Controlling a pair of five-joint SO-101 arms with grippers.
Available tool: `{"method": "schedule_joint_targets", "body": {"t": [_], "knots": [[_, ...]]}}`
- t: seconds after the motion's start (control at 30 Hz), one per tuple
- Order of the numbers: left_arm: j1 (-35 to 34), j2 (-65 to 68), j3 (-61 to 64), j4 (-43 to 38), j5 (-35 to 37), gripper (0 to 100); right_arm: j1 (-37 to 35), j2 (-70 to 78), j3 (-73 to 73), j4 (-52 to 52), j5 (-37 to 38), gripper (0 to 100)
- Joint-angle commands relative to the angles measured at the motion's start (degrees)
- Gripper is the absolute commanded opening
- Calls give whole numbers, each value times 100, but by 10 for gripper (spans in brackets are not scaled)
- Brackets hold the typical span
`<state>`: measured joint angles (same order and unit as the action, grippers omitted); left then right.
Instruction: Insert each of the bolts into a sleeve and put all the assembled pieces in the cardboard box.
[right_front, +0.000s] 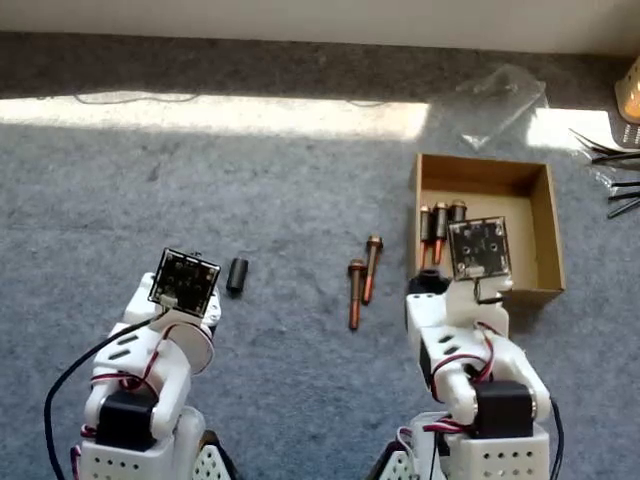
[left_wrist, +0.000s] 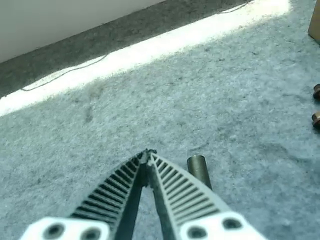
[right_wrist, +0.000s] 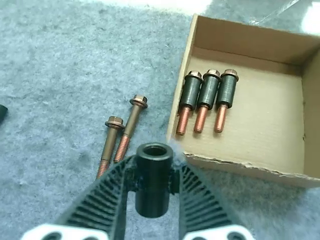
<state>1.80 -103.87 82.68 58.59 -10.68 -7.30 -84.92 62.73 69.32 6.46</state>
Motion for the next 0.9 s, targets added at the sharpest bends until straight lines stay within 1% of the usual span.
{"method": "schedule_joint_targets", "body": {"t": [0.0, 0.2, 0.33, 0.57, 0.67, 0.77, 0.87], "knots": [[101, -48, -444, 26, -26, 5, 92, -593, 207, -224, 44, 5], [101, 22, -567, 26, -202, 5, 321, -1288, 620, -224, 62, 5], [242, 831, -936, 0, -220, 5, 365, -1613, 919, -233, 70, 5], [1051, 3213, -2237, -9, -193, 5, 400, -2053, 1332, -295, 70, 5], [1411, 4101, -2642, -9, -167, 5, 716, -2035, 1385, -303, 44, 5], [1789, 4848, -3029, -18, 369, 5, 1068, -2035, 1385, -303, 44, 5], [2264, 5473, -3495, -18, 721, 6, 1182, -2035, 1402, -303, 44, 5]]}}
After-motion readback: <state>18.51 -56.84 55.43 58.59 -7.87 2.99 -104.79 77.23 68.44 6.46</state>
